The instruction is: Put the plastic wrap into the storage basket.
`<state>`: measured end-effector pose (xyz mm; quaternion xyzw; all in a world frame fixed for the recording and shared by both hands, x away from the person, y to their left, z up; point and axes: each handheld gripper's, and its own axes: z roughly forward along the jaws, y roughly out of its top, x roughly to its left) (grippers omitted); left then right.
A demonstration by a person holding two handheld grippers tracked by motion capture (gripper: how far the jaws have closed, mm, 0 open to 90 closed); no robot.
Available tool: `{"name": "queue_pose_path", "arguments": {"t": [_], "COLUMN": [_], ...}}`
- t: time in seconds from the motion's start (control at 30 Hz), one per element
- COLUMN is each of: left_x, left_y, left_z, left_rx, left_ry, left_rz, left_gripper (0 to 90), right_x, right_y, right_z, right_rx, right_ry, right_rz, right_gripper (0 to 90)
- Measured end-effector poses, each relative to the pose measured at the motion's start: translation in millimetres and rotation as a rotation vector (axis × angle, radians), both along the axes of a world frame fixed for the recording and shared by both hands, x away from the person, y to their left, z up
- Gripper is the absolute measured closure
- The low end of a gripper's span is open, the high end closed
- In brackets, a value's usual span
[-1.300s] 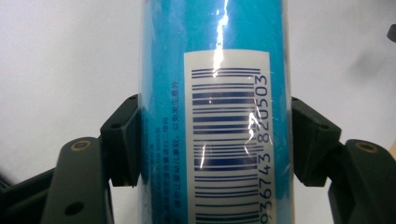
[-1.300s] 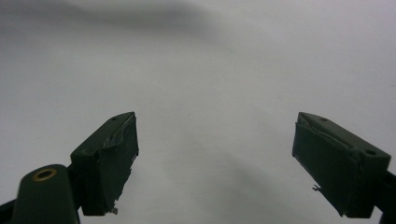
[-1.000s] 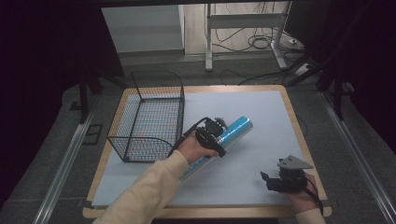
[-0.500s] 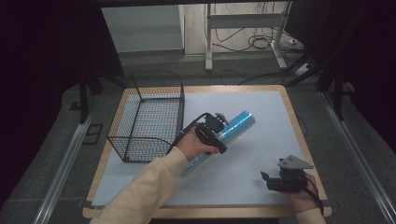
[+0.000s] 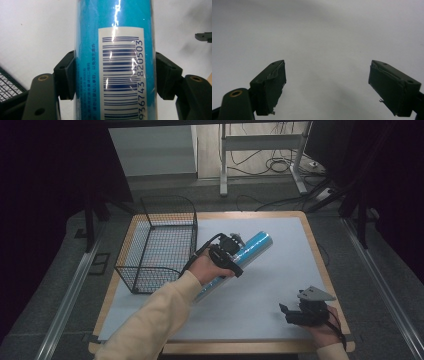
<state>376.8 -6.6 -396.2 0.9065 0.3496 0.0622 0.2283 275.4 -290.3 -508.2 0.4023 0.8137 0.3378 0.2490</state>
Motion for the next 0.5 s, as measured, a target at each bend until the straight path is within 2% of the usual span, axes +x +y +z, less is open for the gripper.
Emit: {"name": "queue_pose_path", "arguments": {"t": [0.5], "left_x": [10.2], "left_y": [-3.5], "left_z": [11.9], "left_rx": [0.005], "left_ry": [-0.004], "left_rz": [-0.006], "left_gripper": [31.6], "right_x": [0.5], "right_y": [-1.7], "right_z": [0.4], "right_rx": [0.002], "right_ry": [-0.002], "right_rz": [-0.003], "right_gripper": [15.0]}}
